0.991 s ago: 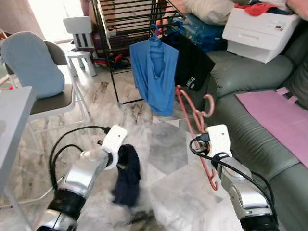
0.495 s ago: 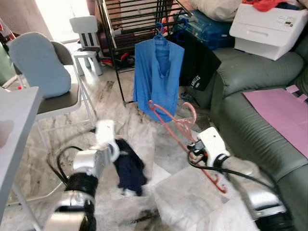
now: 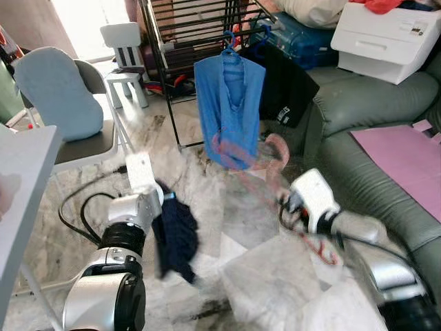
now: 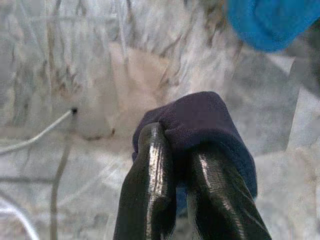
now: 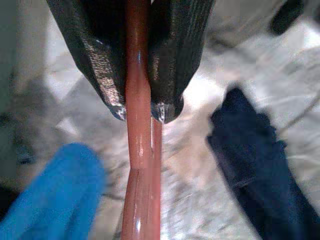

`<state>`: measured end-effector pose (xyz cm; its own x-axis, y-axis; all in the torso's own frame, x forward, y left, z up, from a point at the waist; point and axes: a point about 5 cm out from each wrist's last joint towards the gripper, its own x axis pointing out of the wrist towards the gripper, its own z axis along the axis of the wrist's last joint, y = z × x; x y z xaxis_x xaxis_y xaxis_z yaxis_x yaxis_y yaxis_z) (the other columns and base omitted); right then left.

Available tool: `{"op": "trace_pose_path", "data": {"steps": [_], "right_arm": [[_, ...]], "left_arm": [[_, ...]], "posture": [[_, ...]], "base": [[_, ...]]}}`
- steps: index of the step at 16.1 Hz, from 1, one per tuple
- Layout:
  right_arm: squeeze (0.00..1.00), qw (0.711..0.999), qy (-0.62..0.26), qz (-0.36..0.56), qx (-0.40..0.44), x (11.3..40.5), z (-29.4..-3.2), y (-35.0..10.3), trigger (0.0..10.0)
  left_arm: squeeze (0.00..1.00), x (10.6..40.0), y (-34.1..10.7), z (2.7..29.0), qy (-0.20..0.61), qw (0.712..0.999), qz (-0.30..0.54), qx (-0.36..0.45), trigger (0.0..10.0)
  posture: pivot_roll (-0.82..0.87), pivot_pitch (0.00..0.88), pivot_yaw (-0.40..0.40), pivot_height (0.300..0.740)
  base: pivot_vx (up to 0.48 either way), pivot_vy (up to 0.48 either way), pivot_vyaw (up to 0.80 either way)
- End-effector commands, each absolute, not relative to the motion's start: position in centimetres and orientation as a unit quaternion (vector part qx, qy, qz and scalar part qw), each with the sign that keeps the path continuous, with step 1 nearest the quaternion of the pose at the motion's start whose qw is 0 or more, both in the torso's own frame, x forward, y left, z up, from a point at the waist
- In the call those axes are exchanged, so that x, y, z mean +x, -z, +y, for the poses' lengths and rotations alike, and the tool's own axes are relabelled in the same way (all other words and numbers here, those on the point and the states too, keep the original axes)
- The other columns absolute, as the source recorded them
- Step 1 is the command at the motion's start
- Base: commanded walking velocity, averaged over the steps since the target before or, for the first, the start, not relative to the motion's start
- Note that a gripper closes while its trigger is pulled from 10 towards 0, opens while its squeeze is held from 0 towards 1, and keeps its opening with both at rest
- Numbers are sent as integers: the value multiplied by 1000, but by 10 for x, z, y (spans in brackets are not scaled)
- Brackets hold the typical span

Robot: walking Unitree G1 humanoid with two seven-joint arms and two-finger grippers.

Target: Hang hanger

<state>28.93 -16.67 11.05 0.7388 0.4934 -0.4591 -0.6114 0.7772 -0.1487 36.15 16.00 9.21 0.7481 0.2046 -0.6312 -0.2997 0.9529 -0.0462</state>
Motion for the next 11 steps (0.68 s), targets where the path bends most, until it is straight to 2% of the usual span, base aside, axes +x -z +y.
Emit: {"op": "trace_pose_path", "data": {"steps": [1,2,6,11], "right_arm": [[0,910,-335,195,-149,286,-161,-118,10000],[0,882,-393,216,-148,273,-160,-115,10000],[0,838,-474,230,-144,253,-157,-116,10000],[0,831,-485,237,-131,251,-151,-114,10000]], "left_arm": [[0,367,-102,164,-149,935,314,-70,10000],[0,373,-107,161,-141,940,302,-77,10000],[0,377,-115,160,-150,937,303,-82,10000],[0,383,-128,154,-151,932,312,-112,10000]], "posture": [[-119,0,134,740],[-119,0,136,740],[-114,3,140,740],[-109,5,148,740]], "base": [[0,0,0],[0,0,0],[0,0,0],[0,0,0]]}}
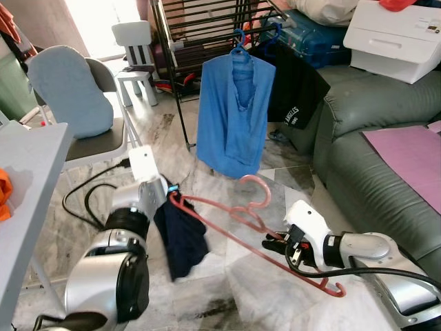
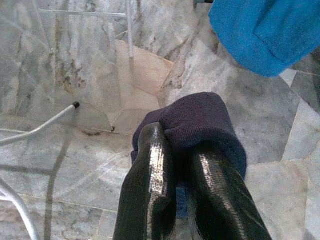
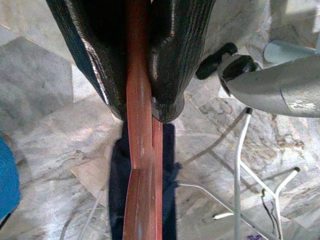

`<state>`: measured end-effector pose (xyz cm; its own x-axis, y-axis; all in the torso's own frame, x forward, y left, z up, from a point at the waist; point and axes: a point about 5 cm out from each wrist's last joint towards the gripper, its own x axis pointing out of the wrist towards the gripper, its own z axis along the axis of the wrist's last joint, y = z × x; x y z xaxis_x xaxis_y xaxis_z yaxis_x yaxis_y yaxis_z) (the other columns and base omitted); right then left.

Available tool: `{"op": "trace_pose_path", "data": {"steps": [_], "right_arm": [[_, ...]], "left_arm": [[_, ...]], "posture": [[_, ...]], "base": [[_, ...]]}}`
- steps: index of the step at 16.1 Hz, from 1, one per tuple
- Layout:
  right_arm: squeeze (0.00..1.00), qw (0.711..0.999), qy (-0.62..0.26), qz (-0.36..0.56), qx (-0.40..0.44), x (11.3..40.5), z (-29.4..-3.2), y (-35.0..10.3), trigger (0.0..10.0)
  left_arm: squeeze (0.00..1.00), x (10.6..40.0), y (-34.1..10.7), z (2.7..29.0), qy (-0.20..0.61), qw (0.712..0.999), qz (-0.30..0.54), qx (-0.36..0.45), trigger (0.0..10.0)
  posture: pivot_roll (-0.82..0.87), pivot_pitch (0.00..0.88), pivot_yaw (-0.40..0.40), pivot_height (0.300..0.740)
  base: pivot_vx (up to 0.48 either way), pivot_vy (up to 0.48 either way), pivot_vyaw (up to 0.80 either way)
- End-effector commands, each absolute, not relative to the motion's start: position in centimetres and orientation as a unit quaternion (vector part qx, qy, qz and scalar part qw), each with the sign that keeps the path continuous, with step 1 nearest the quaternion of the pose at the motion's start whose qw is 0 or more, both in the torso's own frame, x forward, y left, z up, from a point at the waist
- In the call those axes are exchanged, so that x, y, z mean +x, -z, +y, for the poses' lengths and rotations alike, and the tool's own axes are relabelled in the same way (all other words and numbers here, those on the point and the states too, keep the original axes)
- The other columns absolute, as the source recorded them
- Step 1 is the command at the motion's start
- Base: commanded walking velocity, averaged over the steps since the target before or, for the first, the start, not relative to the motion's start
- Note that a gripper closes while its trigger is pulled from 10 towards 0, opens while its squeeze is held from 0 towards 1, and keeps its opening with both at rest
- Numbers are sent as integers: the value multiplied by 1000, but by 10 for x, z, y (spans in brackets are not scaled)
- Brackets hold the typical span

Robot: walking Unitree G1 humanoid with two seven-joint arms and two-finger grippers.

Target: Hang hanger

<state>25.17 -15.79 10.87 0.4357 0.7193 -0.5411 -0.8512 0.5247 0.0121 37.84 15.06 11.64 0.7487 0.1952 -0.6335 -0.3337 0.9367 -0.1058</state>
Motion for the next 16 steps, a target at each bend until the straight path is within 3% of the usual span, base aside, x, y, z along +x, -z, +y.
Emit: {"op": "trace_pose_path", "data": {"steps": [1,6,7,12,16], "right_arm": [[0,830,-488,237,-128,250,-149,-113,10000],[0,847,-461,236,-119,260,-147,-106,10000],[0,870,-418,234,-117,271,-150,-103,10000],[0,891,-361,250,-113,284,-160,-94,10000],[0,915,-290,255,-117,299,-174,-87,10000]], "left_arm": [[0,385,-134,149,-140,931,314,-121,10000],[0,388,-155,134,-118,928,316,-156,10000],[0,386,-162,128,-108,925,321,-169,10000],[0,379,-166,132,-98,928,320,-166,10000],[0,359,-174,129,-10,952,262,-158,10000]], "posture": [[-108,5,148,740],[-102,5,147,740],[-95,5,145,740],[-88,5,137,740],[-80,4,128,740]], "base": [[0,0,0],[0,0,0],[0,0,0],[0,0,0],[0,0,0]]}}
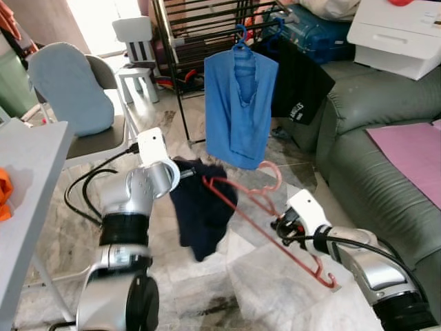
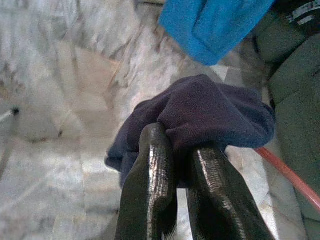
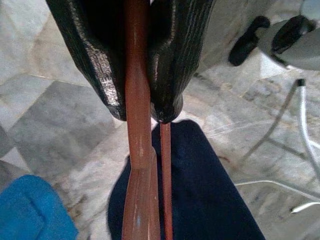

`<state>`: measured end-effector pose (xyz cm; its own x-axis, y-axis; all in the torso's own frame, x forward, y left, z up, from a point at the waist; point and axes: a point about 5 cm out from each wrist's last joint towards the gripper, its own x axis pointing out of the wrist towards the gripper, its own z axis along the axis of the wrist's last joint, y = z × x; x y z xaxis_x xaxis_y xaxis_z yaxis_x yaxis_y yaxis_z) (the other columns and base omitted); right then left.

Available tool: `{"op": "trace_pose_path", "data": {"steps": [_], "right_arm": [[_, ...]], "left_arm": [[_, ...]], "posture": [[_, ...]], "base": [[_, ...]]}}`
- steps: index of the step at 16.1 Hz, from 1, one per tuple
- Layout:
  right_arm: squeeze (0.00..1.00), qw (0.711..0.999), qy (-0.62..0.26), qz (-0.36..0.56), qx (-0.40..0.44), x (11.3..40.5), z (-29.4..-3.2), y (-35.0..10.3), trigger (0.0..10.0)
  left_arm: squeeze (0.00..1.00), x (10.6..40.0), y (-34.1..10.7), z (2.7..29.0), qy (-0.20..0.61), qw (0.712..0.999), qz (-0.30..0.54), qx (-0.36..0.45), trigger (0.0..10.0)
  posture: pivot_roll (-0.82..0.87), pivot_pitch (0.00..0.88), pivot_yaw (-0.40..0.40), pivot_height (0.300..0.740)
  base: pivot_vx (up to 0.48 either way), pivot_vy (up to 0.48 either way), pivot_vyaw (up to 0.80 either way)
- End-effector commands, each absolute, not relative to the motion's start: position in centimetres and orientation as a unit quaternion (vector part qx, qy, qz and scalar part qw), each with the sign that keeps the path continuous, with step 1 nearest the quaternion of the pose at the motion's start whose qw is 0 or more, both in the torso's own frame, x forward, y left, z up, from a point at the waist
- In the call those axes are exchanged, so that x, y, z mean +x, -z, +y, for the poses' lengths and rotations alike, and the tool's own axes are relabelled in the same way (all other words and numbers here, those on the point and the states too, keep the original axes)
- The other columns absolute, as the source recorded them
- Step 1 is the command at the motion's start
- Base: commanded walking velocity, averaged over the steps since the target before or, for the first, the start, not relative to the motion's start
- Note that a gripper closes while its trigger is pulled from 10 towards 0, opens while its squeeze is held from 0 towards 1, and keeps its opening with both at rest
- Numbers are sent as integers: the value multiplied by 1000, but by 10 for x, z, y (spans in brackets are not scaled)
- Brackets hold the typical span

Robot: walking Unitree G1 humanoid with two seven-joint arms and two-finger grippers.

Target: Hang hanger

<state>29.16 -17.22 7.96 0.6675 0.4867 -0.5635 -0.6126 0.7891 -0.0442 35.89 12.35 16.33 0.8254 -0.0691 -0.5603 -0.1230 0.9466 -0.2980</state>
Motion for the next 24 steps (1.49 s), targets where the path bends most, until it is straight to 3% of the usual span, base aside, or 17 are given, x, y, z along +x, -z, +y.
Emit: {"op": "trace_pose_path", "data": {"steps": [1,3,6,10,11,13,15,18,22,24], "right_arm": [[0,917,-281,255,-121,300,-176,-86,10000],[0,929,-238,253,-130,307,-187,-83,10000],[0,938,-208,243,-134,312,-198,-84,10000],[0,942,-201,233,-137,315,-204,-90,10000],[0,942,-204,226,-141,317,-202,-91,10000],[0,943,-209,217,-139,318,-198,-94,10000],[0,941,-216,210,-152,317,-195,-95,10000],[0,935,-259,186,-156,313,-184,-109,10000],[0,922,-314,169,-153,308,-169,-119,10000],[0,910,-350,165,-146,301,-158,-121,10000]], "left_arm": [[0,357,-173,130,2,957,235,-168,10000],[0,343,-171,131,42,974,136,-176,10000],[0,328,-168,120,104,972,107,-179,10000],[0,311,-145,110,166,980,96,-54,10000],[0,304,-137,107,192,979,71,15,10000],[0,297,-124,108,188,978,49,73,10000],[0,296,-110,115,116,987,103,28,10000],[0,302,-85,124,28,965,257,-40,10000],[0,330,-81,141,-105,929,351,-53,10000],[0,347,-93,138,-116,923,356,-88,10000]], "posture": [[-80,4,124,740],[-82,5,118,740],[-93,6,114,740],[-98,7,109,740],[-100,9,108,740],[-103,11,106,740],[-101,14,106,740],[-105,16,111,740],[-99,11,127,740],[-98,10,137,740]], "base": [[0,0,0],[0,0,0],[0,0,0],[0,0,0],[0,0,0],[0,0,0],[0,0,0],[0,0,0],[0,0,0],[0,0,0]]}}
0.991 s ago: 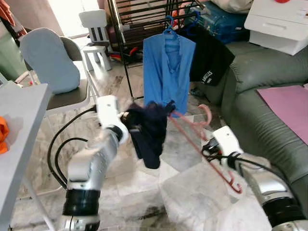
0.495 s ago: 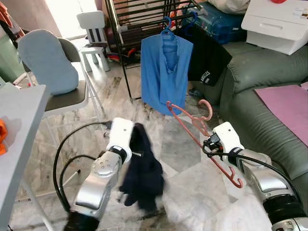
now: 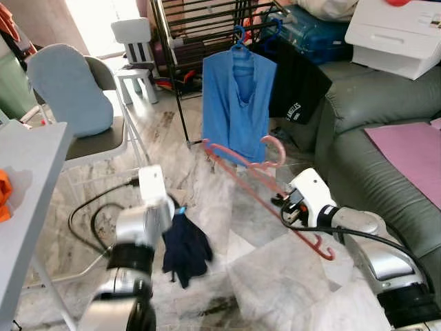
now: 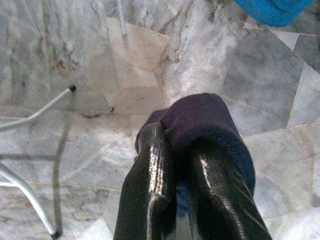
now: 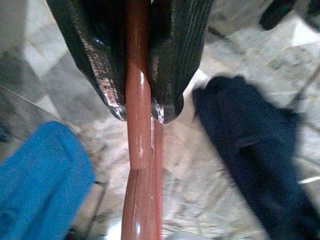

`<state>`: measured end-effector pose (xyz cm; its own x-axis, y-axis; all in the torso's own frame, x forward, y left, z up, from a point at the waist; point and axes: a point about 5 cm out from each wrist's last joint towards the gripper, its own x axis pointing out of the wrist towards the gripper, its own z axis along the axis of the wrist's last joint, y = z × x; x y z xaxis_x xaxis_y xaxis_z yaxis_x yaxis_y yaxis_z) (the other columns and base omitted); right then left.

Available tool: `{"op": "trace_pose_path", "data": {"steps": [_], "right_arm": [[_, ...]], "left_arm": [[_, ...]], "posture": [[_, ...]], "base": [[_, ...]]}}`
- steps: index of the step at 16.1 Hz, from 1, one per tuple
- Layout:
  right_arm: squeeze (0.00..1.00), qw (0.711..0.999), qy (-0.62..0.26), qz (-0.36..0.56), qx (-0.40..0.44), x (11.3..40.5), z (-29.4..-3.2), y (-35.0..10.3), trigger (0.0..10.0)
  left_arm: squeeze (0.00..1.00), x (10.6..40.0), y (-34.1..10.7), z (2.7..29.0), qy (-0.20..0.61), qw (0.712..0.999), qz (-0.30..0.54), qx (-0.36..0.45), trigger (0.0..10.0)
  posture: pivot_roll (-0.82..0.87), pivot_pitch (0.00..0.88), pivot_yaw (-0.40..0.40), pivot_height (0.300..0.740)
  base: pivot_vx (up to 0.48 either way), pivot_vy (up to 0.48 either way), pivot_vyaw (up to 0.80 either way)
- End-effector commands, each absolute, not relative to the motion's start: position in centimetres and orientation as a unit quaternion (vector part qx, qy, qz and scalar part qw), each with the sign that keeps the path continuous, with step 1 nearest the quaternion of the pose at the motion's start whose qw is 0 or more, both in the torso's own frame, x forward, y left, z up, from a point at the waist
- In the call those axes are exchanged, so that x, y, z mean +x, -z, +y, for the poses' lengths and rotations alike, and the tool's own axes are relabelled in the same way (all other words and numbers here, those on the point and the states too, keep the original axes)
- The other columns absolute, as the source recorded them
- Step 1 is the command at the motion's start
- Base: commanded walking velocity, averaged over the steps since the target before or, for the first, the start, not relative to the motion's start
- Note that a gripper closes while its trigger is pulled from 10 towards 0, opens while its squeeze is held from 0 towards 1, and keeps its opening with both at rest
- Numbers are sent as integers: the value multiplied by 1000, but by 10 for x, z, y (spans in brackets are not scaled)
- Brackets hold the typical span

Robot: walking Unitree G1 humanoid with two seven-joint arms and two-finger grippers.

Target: Hang hanger

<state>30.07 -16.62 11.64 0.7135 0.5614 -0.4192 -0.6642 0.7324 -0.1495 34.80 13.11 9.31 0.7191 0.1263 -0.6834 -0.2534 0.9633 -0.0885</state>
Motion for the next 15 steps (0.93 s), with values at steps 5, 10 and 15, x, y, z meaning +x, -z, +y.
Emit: {"op": "trace_pose_path", "data": {"steps": [5,10,15], "right_arm": [[0,875,-428,187,-130,277,-149,-117,10000],[0,872,-407,204,-177,276,-167,-116,10000],[0,843,-447,230,-190,261,-177,-118,10000]], "left_arm": [[0,376,-129,128,-111,925,338,-134,10000],[0,384,-135,142,-151,914,338,-165,10000],[0,388,-140,153,-173,903,341,-195,10000]], "posture": [[-96,8,168,740],[-99,9,175,740],[-105,10,181,740]], "base": [[0,0,0],[0,0,0],[0,0,0]]}}
